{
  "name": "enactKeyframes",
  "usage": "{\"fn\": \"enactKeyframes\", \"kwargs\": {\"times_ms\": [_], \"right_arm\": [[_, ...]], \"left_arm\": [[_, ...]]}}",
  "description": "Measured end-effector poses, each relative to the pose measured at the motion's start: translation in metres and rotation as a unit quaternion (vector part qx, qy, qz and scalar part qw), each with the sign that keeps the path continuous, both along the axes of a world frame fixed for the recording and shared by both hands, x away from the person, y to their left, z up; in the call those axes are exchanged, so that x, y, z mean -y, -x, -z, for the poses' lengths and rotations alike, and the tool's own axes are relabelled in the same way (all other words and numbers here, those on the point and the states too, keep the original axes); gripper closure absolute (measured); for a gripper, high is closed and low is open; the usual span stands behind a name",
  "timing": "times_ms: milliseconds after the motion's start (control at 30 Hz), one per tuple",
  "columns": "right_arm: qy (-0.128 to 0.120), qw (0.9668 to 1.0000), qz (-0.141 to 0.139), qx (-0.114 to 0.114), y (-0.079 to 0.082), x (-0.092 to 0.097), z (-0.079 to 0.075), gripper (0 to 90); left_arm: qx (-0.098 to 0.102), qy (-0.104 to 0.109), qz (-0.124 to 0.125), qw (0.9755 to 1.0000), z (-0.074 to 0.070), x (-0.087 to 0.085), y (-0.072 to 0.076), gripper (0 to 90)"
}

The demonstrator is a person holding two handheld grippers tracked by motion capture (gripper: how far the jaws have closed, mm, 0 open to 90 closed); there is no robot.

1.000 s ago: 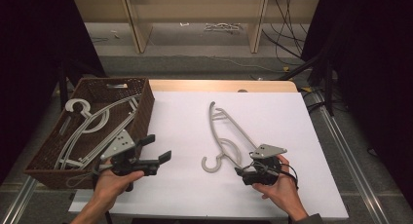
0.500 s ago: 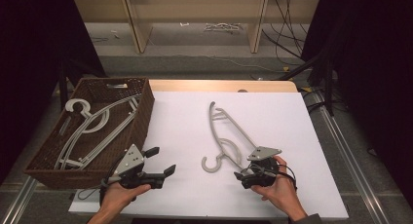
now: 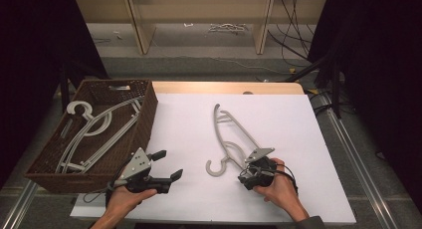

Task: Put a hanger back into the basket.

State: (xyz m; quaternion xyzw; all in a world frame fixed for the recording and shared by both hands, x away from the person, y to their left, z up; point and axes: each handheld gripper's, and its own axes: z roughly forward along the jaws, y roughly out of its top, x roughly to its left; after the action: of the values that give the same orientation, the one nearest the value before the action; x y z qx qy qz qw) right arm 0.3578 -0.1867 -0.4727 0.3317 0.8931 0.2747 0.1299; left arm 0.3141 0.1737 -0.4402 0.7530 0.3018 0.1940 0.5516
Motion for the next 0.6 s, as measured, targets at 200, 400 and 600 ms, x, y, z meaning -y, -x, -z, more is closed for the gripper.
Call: {"fn": "enactKeyframes", "kwargs": {"times_ms": [200, 400, 600], "right_arm": [[0.016, 0.9989, -0.013, -0.041, -0.011, -0.003, -0.002, 55.7], [0.044, 0.9969, -0.01, -0.064, -0.021, -0.01, -0.006, 61.6], [0.061, 0.9957, -0.022, -0.066, -0.024, -0.013, -0.007, 70.7]], "left_arm": [[-0.001, 0.001, 0.0, 1.0, 0.001, 0.001, 0.0, 16.5], [0.0, -0.001, 0.002, 1.0, 0.001, 0.002, -0.001, 16.7], [0.003, -0.009, 0.005, 0.9999, 0.001, 0.002, -0.002, 16.8]]}}
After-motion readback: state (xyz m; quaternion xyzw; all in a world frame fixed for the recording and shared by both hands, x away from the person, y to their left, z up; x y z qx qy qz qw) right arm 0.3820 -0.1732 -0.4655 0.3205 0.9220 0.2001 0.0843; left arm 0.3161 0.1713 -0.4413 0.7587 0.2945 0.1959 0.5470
